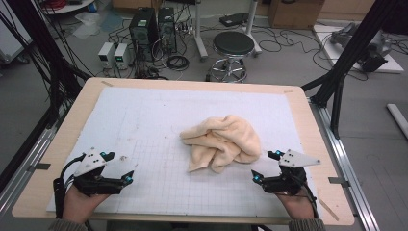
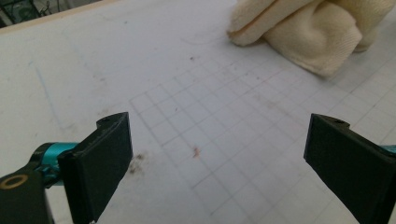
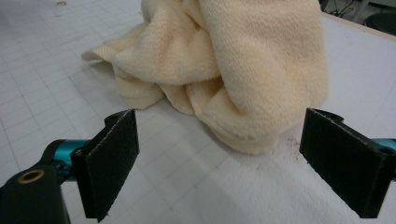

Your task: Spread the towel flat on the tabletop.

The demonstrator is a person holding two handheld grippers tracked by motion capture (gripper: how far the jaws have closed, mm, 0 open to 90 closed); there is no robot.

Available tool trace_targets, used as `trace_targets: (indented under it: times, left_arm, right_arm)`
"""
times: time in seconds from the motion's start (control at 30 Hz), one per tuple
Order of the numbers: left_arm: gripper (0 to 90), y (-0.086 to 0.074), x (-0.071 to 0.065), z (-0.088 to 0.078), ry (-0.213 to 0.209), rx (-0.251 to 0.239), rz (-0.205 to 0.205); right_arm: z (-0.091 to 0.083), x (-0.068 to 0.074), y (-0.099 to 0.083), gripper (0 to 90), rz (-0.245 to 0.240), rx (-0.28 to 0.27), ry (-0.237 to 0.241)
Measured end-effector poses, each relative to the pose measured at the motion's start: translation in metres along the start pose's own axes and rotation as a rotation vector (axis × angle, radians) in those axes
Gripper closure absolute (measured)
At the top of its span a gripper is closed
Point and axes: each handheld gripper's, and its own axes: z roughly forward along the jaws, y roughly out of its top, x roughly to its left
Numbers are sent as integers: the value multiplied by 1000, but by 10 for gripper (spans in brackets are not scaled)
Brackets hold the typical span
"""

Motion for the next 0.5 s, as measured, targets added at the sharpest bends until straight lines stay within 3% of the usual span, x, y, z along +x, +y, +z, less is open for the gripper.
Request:
trace_targets:
  times: [0.27,0.37,0.5]
  left_arm:
    - [98,31,-23,35,-90,-21,60]
    - [150,41,-32,49,-121,2,119]
    - [187,48,-40,69,-154,14,129]
  right_arm:
    - [12,4,21,112,-49,5,21]
    - [18,4,28,114,-54,2,32]
    - [26,6,34,181,-79,8,55]
